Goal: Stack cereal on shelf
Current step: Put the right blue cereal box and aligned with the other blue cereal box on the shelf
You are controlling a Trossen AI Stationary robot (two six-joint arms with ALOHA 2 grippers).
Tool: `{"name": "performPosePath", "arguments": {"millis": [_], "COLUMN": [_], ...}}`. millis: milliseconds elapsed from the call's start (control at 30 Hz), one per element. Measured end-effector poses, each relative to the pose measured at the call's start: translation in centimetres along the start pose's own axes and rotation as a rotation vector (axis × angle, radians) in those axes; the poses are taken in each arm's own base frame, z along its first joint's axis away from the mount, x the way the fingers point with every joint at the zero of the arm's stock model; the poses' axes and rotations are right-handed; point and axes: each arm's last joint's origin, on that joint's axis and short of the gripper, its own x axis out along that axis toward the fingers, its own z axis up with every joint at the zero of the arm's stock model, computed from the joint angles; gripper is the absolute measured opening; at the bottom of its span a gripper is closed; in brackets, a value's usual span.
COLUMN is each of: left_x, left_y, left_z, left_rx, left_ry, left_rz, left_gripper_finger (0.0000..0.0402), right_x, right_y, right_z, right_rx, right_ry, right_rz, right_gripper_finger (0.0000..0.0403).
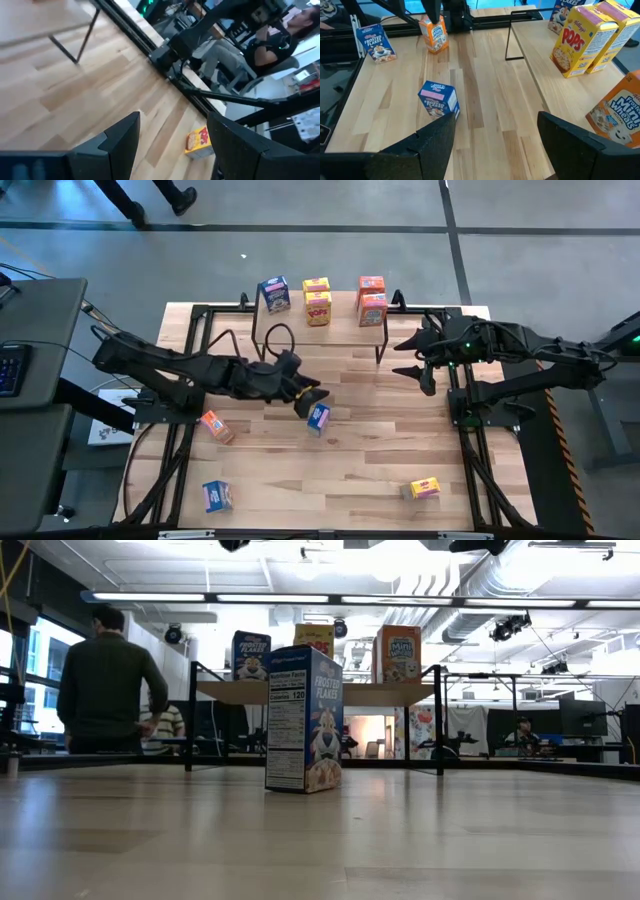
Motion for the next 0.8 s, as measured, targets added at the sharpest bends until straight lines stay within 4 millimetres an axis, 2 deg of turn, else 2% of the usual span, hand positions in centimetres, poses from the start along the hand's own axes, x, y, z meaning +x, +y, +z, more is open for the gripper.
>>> {"name": "performPosePath", "arguments": {"millis": [167, 367, 800], "left_x": [-1.2, -1.5, 4.5], "left_y": [-1.2, -1.0, -0.5], "left_z": [1.1, 0.6, -4.4], "left_rx": [0.053, 0.077, 0.174], "left_ry": [-0.060, -0.069, -0.017], "left_rz": [0.035, 0.135, 0.307], "left_gripper_finger": [0.0223, 0.0223, 0.0223], "right_x": [0.0, 0.0, 0.0], "right_y": [0.0, 0.0, 0.0], "right_z": [0.0, 0.0, 0.0], "right_rx": [0.000, 0.000, 0.026], "right_ry": [0.001, 0.002, 0.003], "right_rz": [0.000, 0.000, -0.001], "right_gripper_finger": [0.0275, 0.0275, 0.0275]}}
